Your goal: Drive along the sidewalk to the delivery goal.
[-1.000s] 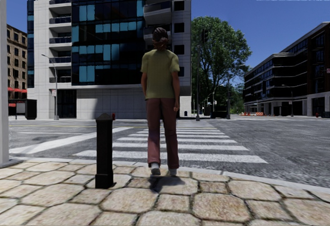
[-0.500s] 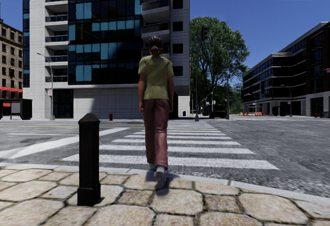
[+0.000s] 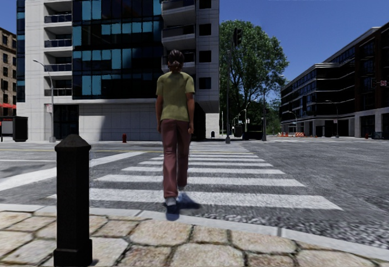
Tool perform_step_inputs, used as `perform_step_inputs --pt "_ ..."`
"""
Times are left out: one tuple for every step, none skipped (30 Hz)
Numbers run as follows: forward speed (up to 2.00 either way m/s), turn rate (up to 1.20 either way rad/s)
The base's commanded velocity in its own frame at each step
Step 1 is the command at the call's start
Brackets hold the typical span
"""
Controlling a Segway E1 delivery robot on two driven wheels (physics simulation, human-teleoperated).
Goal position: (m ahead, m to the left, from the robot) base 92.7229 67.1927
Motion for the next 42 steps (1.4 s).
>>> perform_step_inputs --pt "0.72 -0.12" --pt "0.72 -0.12" --pt "0.71 -0.19" --pt "0.71 -0.24" --pt "0.71 -0.24" --pt "0.70 -0.38" --pt "0.70 -0.46" --pt "0.70 -0.52" --pt "0.70 -0.52" --pt "0.70 -0.54" --pt "0.70 -0.55" --pt "0.70 -0.36" --pt "0.70 -0.36" --pt "0.70 -0.08" --pt "0.70 0.00" --pt "0.70 0.00" --pt "0.70 0.00" --pt "0.70 0.00" --pt "0.70 0.00" --pt "0.70 0.00" --pt "0.70 0.00" --pt "0.70 0.00" --pt "0.70 0.00" --pt "0.70 0.00" --pt "0.70 0.00" --pt "0.70 0.00" --pt "0.70 0.00" --pt "0.70 0.00" --pt "0.70 0.00" --pt "0.70 0.00" --pt "0.70 0.00" --pt "0.70 0.10" --pt "0.70 0.36" --pt "0.70 0.48" --pt "0.70 0.48" --pt "0.70 0.52" --pt "0.70 0.53" --pt "0.70 0.40" --pt "0.70 0.40" --pt "0.71 0.00" --pt "0.71 0.00" --pt "0.72 0.00"
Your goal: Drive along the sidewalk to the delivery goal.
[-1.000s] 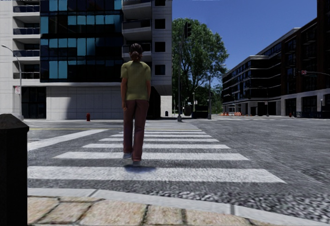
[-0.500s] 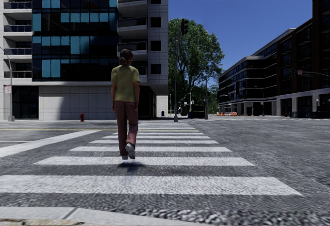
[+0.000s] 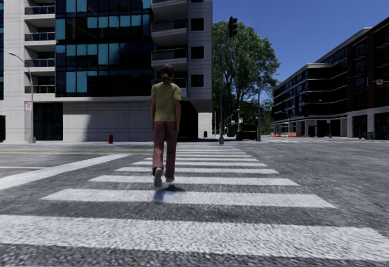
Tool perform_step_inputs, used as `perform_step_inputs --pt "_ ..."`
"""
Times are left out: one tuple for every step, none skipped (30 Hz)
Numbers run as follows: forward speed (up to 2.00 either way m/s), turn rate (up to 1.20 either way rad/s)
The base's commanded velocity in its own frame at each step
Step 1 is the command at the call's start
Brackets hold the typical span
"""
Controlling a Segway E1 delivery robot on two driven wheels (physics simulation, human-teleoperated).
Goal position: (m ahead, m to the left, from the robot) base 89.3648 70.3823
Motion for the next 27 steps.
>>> perform_step_inputs --pt "0.72 0.00" --pt "0.73 0.00" --pt "0.73 0.00" --pt "0.73 0.00" --pt "0.73 0.00" --pt "0.73 0.00" --pt "0.73 0.00" --pt "0.73 0.00" --pt "0.73 0.00" --pt "0.73 0.00" --pt "0.73 0.00" --pt "0.73 0.00" --pt "0.73 0.00" --pt "0.73 0.00" --pt "0.73 0.00" --pt "0.73 0.00" --pt "0.73 0.00" --pt "0.73 0.00" --pt "0.73 0.00" --pt "0.73 0.00" --pt "0.73 0.00" --pt "0.73 0.00" --pt "0.73 0.00" --pt "0.73 0.00" --pt "0.73 0.00" --pt "0.73 0.00" --pt "0.73 0.00"
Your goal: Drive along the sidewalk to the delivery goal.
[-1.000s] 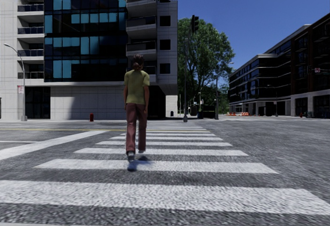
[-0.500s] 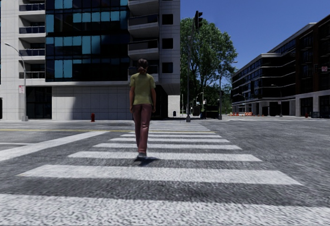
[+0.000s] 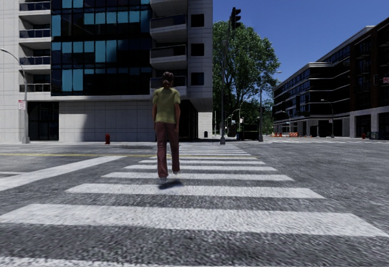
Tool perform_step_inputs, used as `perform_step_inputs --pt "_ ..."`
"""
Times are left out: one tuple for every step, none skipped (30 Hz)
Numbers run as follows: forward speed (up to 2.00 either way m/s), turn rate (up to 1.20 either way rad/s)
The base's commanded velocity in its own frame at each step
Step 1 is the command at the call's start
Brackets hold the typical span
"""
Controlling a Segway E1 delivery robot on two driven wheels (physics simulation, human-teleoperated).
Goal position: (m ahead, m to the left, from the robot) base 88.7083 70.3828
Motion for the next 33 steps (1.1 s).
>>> perform_step_inputs --pt "0.73 0.00" --pt "0.73 0.00" --pt "0.73 0.00" --pt "0.73 0.00" --pt "0.74 0.00" --pt "0.74 0.00" --pt "0.74 0.00" --pt "0.74 0.00" --pt "0.74 0.00" --pt "0.74 0.00" --pt "0.74 0.00" --pt "0.74 0.00" --pt "0.74 0.00" --pt "0.74 0.00" --pt "0.74 0.00" --pt "0.74 0.00" --pt "0.74 0.00" --pt "0.74 0.00" --pt "0.74 0.00" --pt "0.74 0.00" --pt "0.74 0.00" --pt "0.74 0.00" --pt "0.74 0.00" --pt "0.74 0.00" --pt "0.74 0.00" --pt "0.74 0.00" --pt "0.74 0.00" --pt "0.74 0.00" --pt "0.74 0.00" --pt "0.74 0.00" --pt "0.74 0.00" --pt "0.74 0.00" --pt "0.74 0.00"
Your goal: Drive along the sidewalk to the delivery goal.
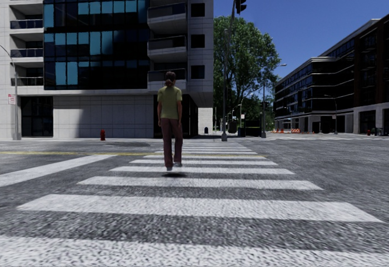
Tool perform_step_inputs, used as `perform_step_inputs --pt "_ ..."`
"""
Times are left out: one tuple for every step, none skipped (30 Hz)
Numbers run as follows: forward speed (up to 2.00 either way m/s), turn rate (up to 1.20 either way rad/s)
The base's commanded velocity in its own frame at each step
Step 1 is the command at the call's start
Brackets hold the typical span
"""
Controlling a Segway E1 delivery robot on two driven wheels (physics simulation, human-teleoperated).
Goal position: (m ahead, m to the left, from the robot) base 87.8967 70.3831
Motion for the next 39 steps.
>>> perform_step_inputs --pt "0.74 0.00" --pt "0.74 0.00" --pt "0.74 0.00" --pt "0.74 0.00" --pt "0.74 0.00" --pt "0.74 0.00" --pt "0.74 0.00" --pt "0.74 0.00" --pt "0.74 0.00" --pt "0.74 0.00" --pt "0.74 0.00" --pt "0.74 0.00" --pt "0.74 0.00" --pt "0.74 0.00" --pt "0.74 0.00" --pt "0.74 0.00" --pt "0.74 0.00" --pt "0.74 0.00" --pt "0.74 0.00" --pt "0.74 0.00" --pt "0.74 0.00" --pt "0.74 0.00" --pt "0.74 0.00" --pt "0.74 0.00" --pt "0.74 0.00" --pt "0.74 0.00" --pt "0.74 0.00" --pt "0.74 0.00" --pt "0.74 0.00" --pt "0.74 0.00" --pt "0.76 0.00" --pt "0.79 0.00" --pt "0.79 0.00" --pt "0.83 0.00" --pt "0.88 0.00" --pt "0.95 0.00" --pt "0.95 0.00" --pt "0.99 0.00" --pt "1.00 0.00"
